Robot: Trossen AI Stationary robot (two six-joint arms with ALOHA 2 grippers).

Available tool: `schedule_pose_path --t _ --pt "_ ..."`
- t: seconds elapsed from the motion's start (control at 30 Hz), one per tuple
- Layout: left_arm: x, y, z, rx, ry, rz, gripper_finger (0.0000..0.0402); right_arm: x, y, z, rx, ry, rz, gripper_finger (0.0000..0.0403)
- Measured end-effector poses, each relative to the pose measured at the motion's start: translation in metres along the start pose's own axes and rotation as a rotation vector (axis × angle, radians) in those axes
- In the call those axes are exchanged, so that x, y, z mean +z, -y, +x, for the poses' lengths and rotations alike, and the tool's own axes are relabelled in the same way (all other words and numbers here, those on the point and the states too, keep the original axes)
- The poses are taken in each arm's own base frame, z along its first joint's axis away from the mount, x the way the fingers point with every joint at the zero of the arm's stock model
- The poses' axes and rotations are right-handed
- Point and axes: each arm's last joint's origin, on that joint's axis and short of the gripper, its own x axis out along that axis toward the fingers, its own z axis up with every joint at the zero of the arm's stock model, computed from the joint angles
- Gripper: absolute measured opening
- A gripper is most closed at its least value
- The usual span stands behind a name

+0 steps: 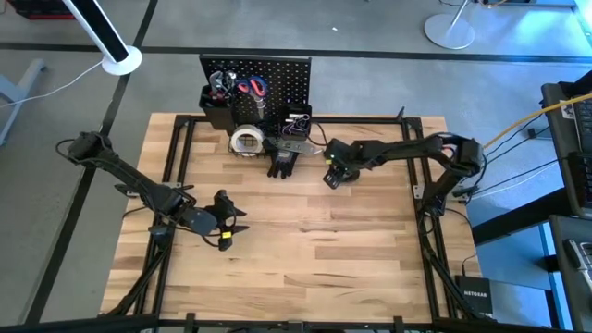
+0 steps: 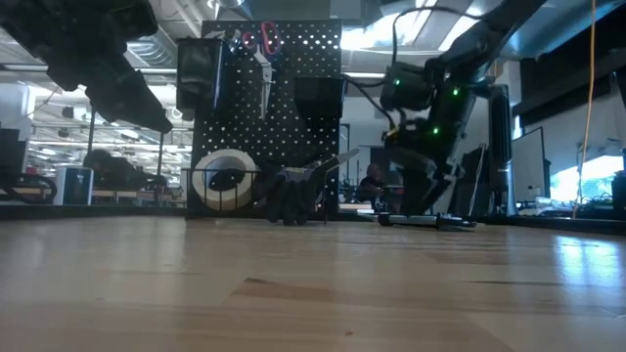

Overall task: Hang tools onto peg board
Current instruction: Put the clamp into the wire basket on the pegboard

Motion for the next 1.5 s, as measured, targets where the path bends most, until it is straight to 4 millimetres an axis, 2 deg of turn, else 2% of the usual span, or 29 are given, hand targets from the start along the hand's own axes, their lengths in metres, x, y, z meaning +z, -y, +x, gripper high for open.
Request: schedule_pose_path --t 0.3,0.77,1.2,1.5 --pt "0.000 0.000 0.000 0.001 0.000 0.000 0.0196 -0.006 -0.002 0.020 -0.006 -0.072 -0.008 0.0189" --pt "0.000 0.000 0.000 0.001 0.001 -0.002 0.0196 -0.006 -0.002 0.022 -0.002 -0.082 -0.013 0.0048" --pt "0.000 0.000 0.000 0.001 0.001 -0.003 0.0196 -0.011 -0.004 0.019 -0.028 -0.112 -0.030 0.0047" --pt "0.000 0.000 0.000 0.000 0.001 -0.004 0.0196 -0.025 -0.019 -0.017 -0.044 -0.121 -0.085 0.0047"
